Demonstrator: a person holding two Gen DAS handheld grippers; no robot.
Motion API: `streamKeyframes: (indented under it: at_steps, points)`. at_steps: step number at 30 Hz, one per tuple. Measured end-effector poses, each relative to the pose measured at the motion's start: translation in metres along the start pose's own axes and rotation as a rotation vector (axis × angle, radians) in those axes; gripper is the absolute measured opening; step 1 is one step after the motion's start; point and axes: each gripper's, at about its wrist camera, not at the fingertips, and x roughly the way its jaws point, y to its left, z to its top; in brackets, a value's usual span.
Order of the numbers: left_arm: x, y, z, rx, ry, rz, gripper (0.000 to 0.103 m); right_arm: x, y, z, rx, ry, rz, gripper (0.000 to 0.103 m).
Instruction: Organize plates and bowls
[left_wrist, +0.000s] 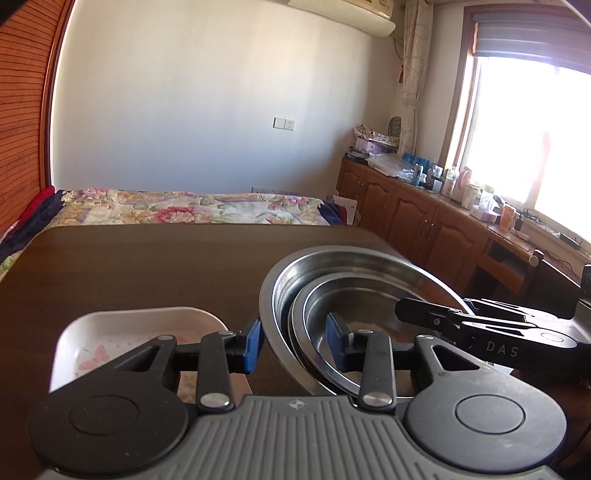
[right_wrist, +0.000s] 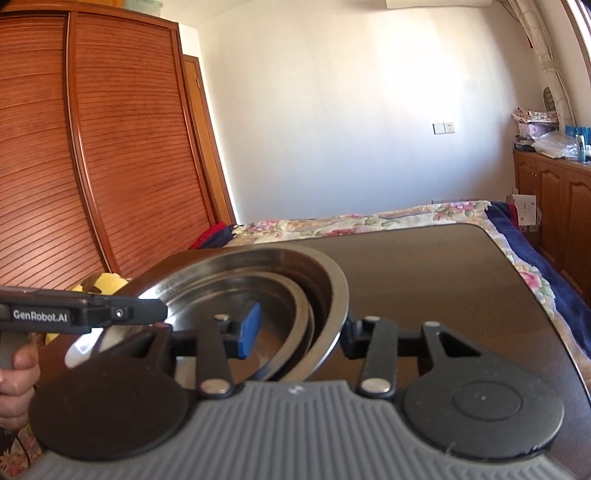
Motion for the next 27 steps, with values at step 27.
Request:
streamKeyframes:
  at_steps: [27]
  points:
    - [-0.048,0.050,0.010,-0.078,-0.046,0.130,0.038,0.034,0.051,0.019,-0.028,0.041,0.135,0.046]
